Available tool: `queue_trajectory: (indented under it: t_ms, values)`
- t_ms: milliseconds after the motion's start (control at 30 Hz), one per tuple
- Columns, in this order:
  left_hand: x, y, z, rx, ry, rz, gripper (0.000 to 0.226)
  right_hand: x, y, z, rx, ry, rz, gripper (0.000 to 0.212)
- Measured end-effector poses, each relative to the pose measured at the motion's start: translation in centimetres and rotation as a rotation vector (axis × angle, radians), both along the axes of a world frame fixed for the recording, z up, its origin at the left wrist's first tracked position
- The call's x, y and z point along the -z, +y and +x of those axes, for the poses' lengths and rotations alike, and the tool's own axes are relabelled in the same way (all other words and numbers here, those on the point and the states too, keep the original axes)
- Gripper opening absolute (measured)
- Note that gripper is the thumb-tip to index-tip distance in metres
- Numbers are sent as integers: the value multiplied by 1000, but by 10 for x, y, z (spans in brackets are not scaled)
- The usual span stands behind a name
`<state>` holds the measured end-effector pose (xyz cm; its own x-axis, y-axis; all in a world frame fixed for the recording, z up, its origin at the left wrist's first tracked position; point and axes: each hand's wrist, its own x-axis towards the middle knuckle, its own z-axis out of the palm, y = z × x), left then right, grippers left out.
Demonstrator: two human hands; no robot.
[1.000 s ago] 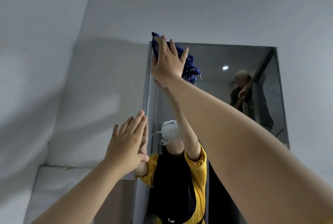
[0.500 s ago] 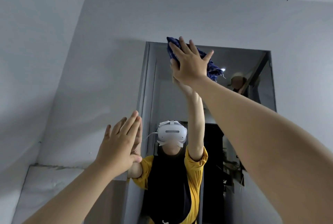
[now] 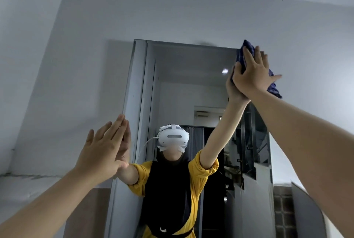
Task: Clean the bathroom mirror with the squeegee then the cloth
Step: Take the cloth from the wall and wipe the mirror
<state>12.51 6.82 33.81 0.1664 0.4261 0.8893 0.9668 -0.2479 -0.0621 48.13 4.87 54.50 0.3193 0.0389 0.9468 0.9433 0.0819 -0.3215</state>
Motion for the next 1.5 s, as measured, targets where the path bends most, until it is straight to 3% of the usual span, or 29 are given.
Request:
queue_trajectory:
  t_ms: [167, 233, 300, 433, 900, 1167, 1500]
  values:
    - [-2, -6, 0, 25, 40, 18, 102, 17, 2, -18, -46, 317, 0, 51]
    - [-2, -6, 0, -61, 56, 13, 101, 25, 4, -36, -75, 396, 2, 52]
    - [-1, -5, 0, -148, 88, 23, 106, 32, 8, -56, -101, 432, 11, 53]
    - [6, -14, -3, -126, 86, 20, 114, 36, 14, -101, -153, 416, 20, 54]
    - [43, -4, -22, 43, 14, -187, 132, 46, 25, -267, -284, -202, -97, 55]
    - [46, -5, -28, 91, 11, -189, 123, 71, 34, -227, -89, -830, -86, 50]
    - [48, -5, -24, 58, 43, -208, 125, 66, 16, -130, 32, -816, -124, 56]
